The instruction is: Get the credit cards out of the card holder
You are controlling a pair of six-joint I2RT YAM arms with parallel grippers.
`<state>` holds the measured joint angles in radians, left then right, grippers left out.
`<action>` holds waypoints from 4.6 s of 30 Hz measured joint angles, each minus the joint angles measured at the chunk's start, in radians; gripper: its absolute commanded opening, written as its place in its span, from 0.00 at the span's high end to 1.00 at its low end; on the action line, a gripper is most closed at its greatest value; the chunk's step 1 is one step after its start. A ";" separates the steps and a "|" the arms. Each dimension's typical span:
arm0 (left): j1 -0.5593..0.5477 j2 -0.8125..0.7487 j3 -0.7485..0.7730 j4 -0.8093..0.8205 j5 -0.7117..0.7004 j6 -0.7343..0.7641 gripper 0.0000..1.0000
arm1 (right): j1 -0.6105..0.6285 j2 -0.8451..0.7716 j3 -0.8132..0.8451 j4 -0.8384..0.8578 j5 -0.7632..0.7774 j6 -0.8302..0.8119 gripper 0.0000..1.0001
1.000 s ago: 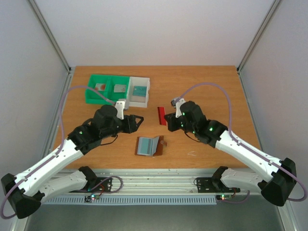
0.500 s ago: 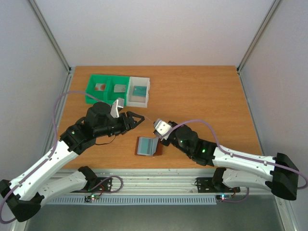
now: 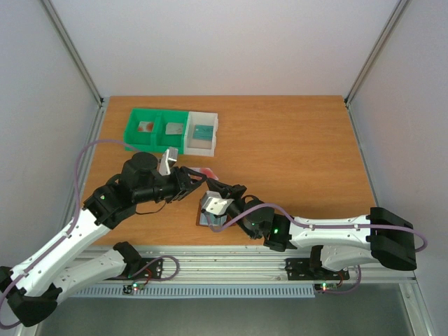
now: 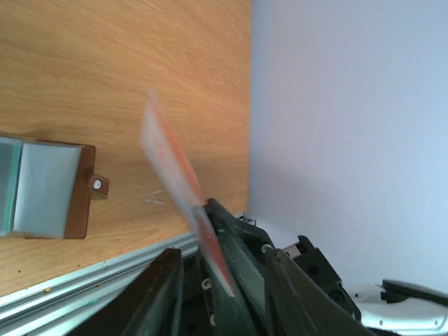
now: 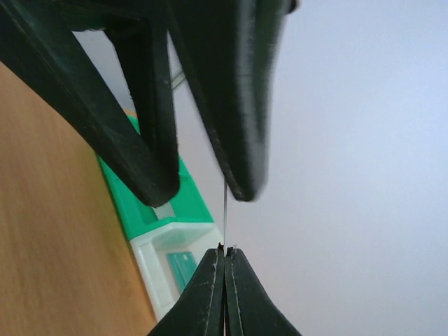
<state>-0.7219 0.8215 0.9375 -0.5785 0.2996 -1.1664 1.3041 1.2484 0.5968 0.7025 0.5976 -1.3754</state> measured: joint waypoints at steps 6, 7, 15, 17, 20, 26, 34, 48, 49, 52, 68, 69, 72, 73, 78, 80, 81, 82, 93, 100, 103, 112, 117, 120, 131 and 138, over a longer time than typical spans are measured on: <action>0.000 -0.037 -0.003 -0.019 -0.045 -0.001 0.80 | 0.017 0.002 0.000 0.039 0.022 -0.039 0.99; 0.000 -0.037 -0.004 -0.018 -0.046 -0.002 0.79 | 0.019 0.003 0.000 0.041 0.025 -0.043 0.99; 0.000 -0.036 -0.016 0.011 -0.045 -0.005 0.75 | 0.027 0.008 0.000 0.051 0.042 -0.058 0.99; 0.000 -0.034 -0.020 0.017 -0.045 -0.008 0.78 | 0.027 0.010 0.000 0.054 0.043 -0.060 0.99; 0.000 -0.022 -0.022 0.024 -0.045 -0.013 0.79 | 0.030 0.015 0.000 0.058 0.045 -0.062 0.99; 0.000 -0.015 -0.031 0.040 -0.048 -0.020 0.71 | 0.037 0.031 0.000 0.075 0.052 -0.079 0.99; 0.001 -0.014 -0.044 0.061 -0.055 -0.043 0.70 | 0.046 0.034 -0.010 0.105 0.056 -0.085 0.99; 0.001 -0.021 -0.088 0.129 -0.056 -0.088 0.82 | 0.061 0.035 -0.032 0.123 0.061 -0.092 0.99; 0.001 -0.024 -0.091 0.130 -0.057 -0.087 0.86 | 0.065 0.035 -0.032 0.126 0.063 -0.093 0.99; 0.001 -0.030 -0.095 0.135 -0.057 -0.098 0.93 | 0.071 0.035 -0.032 0.128 0.067 -0.094 0.99; 0.003 -0.061 -0.095 0.103 -0.094 -0.090 0.88 | 0.077 0.088 -0.034 0.198 0.132 -0.131 0.99; 0.003 -0.061 -0.095 0.103 -0.094 -0.087 0.88 | 0.077 0.092 -0.034 0.206 0.135 -0.132 0.99; 0.003 -0.061 -0.095 0.101 -0.095 -0.087 0.99 | 0.077 0.098 -0.034 0.214 0.147 -0.134 0.99; 0.003 -0.061 -0.095 0.100 -0.095 -0.085 0.99 | 0.077 0.100 -0.034 0.217 0.152 -0.135 0.99; 0.003 -0.061 -0.095 0.097 -0.093 -0.083 0.99 | 0.077 0.106 -0.034 0.222 0.156 -0.137 0.93; 0.003 -0.060 -0.095 0.097 -0.093 -0.074 1.00 | 0.077 0.107 -0.034 0.226 0.161 -0.135 0.80; 0.003 -0.058 -0.095 0.097 -0.092 -0.065 1.00 | 0.077 0.107 -0.034 0.230 0.166 -0.127 0.74; 0.003 -0.052 -0.094 0.097 -0.090 -0.052 1.00 | 0.077 0.106 -0.034 0.233 0.171 -0.121 0.69; 0.065 0.081 -0.014 0.053 -0.026 0.174 1.00 | 0.078 -0.066 -0.059 0.025 0.221 0.066 0.33; 0.196 0.109 0.052 -0.025 0.000 0.373 1.00 | 0.024 -0.237 0.119 -0.580 0.116 0.481 0.34; 0.270 0.122 0.077 -0.058 0.041 0.448 1.00 | -0.016 -0.269 0.232 -0.781 0.045 0.660 0.36; 0.369 0.186 0.127 -0.099 0.294 0.620 1.00 | -0.273 -0.261 0.459 -1.178 -0.336 1.096 0.36; 0.369 0.180 0.086 -0.016 0.482 0.621 0.99 | -0.444 -0.245 0.478 -1.212 -0.671 1.297 0.23; 0.369 0.177 0.037 0.042 0.578 0.596 0.99 | -0.531 -0.231 0.461 -1.164 -0.874 1.426 0.22; 0.368 0.112 -0.043 0.193 0.750 0.510 1.00 | -0.643 -0.132 0.309 -0.868 -1.288 1.745 0.54; 0.368 0.108 -0.082 0.256 0.790 0.457 0.85 | -0.643 -0.146 0.296 -0.766 -1.357 1.794 0.99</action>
<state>-0.3538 0.9298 0.8558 -0.3225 1.0897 -0.7097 0.6613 1.1023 0.8925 -0.0631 -0.7593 0.4191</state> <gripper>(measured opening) 0.021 0.086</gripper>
